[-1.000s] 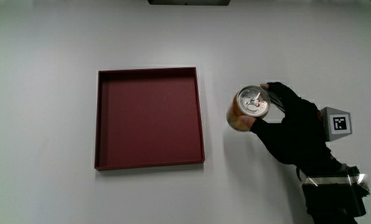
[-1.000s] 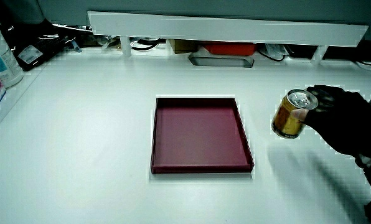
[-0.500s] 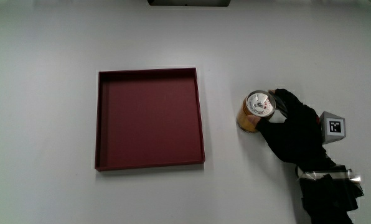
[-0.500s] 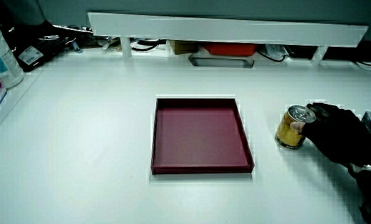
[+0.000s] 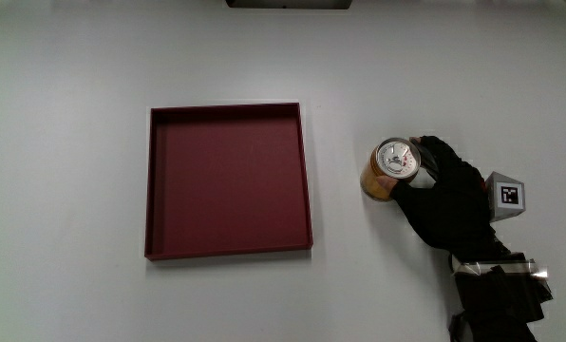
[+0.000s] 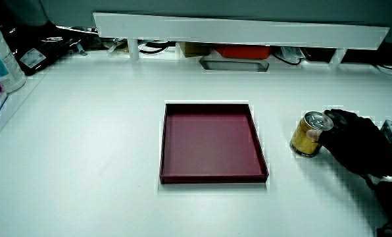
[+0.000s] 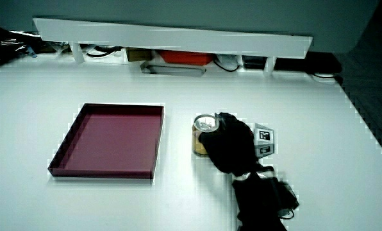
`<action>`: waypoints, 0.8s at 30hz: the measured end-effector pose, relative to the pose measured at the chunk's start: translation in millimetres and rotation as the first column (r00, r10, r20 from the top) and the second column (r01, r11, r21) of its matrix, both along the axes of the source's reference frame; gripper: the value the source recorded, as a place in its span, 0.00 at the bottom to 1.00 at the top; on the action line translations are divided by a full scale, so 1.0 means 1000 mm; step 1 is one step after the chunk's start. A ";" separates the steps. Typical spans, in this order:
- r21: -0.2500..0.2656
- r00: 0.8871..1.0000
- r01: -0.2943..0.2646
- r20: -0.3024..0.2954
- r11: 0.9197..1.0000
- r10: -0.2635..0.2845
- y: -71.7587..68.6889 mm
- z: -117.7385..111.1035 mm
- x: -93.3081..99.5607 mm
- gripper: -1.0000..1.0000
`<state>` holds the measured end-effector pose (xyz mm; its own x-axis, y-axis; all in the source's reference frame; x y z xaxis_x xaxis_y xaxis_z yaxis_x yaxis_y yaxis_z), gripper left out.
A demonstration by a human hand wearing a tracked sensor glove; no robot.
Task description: Place red bull on desk
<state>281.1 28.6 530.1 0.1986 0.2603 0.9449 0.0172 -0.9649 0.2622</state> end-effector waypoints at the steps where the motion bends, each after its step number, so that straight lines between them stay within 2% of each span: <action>1: 0.006 1.000 0.004 -0.004 1.000 -0.004 0.000 0.003 0.001 0.38; 2: -0.013 1.000 0.000 -0.019 1.000 0.000 0.001 0.003 0.002 0.36; 3: 0.001 1.000 -0.001 -0.003 1.000 0.001 0.000 0.001 0.000 0.33; 5: -0.015 1.000 0.005 0.011 1.000 -0.005 0.001 0.003 0.001 0.29; 7: -0.014 1.000 0.003 -0.003 1.000 -0.003 0.003 0.005 0.001 0.24; 8: -0.036 1.000 -0.002 0.019 0.999 0.002 0.005 0.001 -0.001 0.21; 9: -0.029 1.000 -0.003 0.024 1.000 0.003 0.007 0.002 0.000 0.19; 10: -0.050 1.000 0.000 0.014 0.999 0.000 0.008 0.000 0.001 0.17; 11: -0.040 0.999 0.002 0.032 0.999 -0.001 0.010 -0.003 0.002 0.14; 14: -0.051 1.000 0.016 -0.020 0.999 -0.017 0.020 -0.017 0.004 0.07; 16: 0.013 0.998 0.045 -0.044 0.999 -0.044 0.027 -0.023 0.007 0.02; 17: 0.020 0.995 0.060 -0.081 0.998 -0.058 0.031 -0.022 0.010 0.00; 19: 0.023 0.993 0.091 -0.075 0.996 -0.089 0.038 -0.034 0.005 0.00; 20: 0.002 0.989 0.103 -0.110 0.995 -0.102 0.043 -0.033 0.007 0.00; 23: -0.003 0.978 0.131 -0.163 0.991 -0.130 0.058 -0.046 0.006 0.00; 24: 0.025 0.971 0.155 -0.188 0.988 -0.148 0.062 -0.049 0.007 0.00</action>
<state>287.7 90.3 481.3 0.4054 0.1775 0.8967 -0.0855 -0.9693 0.2305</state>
